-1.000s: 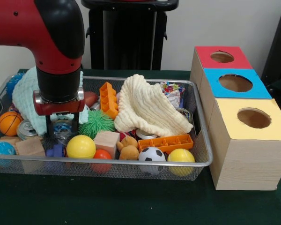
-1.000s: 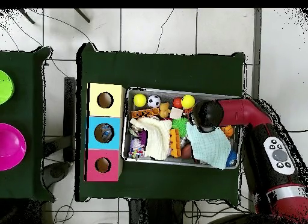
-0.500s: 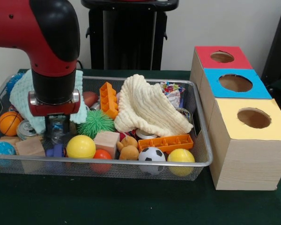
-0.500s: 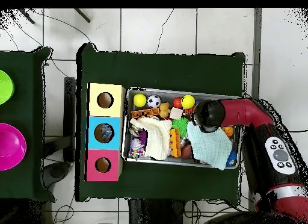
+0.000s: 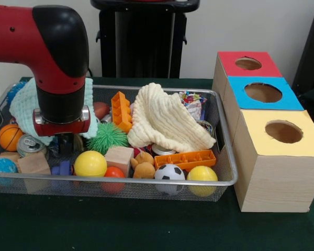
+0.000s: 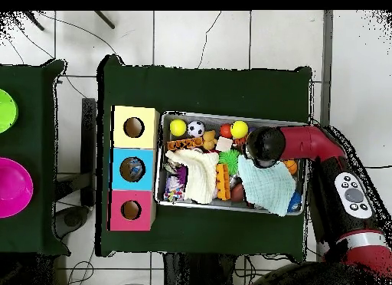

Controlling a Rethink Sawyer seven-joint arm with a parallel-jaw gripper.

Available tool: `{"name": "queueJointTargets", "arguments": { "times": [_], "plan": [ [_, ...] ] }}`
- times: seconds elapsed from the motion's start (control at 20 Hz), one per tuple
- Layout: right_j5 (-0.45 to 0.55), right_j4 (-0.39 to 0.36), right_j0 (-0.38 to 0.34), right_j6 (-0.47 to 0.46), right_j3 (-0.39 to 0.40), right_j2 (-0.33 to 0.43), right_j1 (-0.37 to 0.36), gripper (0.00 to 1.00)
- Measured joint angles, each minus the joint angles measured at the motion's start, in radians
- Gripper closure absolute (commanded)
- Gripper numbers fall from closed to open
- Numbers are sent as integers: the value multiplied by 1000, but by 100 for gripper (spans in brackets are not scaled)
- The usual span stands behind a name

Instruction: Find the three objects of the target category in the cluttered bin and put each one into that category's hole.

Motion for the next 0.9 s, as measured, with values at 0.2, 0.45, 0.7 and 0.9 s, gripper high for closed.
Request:
{"name": "queueJointTargets", "arguments": {
  "times": [0.2,0.45,0.7,0.9],
  "plan": [
    [0,0,0,0,0,0,5,100],
    [0,-2,0,0,-1,-1,9,0],
    [0,-2,0,0,-1,-2,11,0],
    [0,-2,0,0,-1,-2,11,0]
  ]
}}
